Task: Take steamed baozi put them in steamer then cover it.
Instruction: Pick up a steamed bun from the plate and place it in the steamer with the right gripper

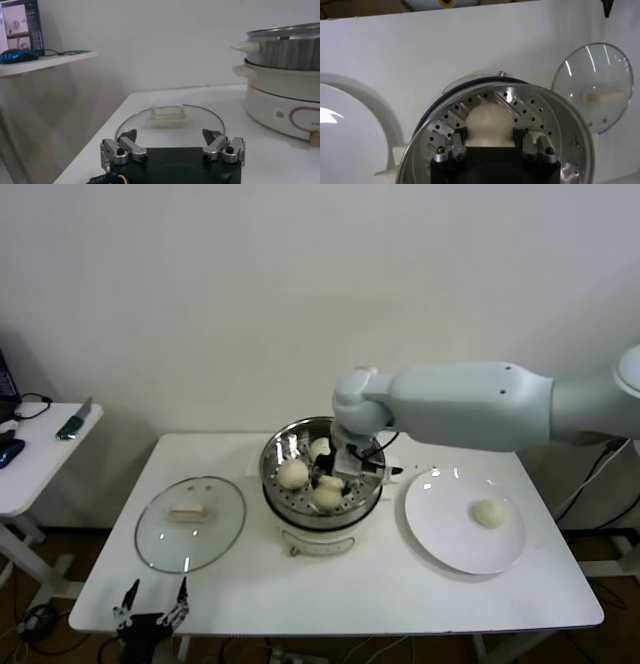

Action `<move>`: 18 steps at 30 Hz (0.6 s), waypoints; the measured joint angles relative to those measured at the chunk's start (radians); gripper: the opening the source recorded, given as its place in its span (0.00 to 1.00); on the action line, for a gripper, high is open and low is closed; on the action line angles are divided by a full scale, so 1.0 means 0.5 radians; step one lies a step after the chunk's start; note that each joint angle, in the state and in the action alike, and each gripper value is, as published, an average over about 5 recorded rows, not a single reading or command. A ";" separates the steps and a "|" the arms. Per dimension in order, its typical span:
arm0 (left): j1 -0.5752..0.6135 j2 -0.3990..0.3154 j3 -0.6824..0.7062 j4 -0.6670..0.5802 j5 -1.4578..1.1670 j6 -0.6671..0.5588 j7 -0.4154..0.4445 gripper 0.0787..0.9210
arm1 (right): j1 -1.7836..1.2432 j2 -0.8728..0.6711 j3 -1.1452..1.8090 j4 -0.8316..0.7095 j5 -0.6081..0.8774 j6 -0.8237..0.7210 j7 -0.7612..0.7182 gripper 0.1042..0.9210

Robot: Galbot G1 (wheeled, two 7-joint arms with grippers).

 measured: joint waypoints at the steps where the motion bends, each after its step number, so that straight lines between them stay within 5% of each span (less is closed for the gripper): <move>1: 0.000 0.000 0.001 0.000 0.000 0.000 0.000 0.88 | -0.016 0.007 0.002 -0.011 -0.011 0.001 0.002 0.62; 12: 0.000 0.002 0.000 -0.002 0.000 -0.003 -0.001 0.88 | -0.131 0.067 0.018 -0.093 -0.055 0.004 0.026 0.63; 18: 0.001 0.002 0.002 -0.007 -0.001 -0.004 -0.002 0.88 | -0.137 0.073 0.028 -0.102 -0.040 0.006 0.038 0.74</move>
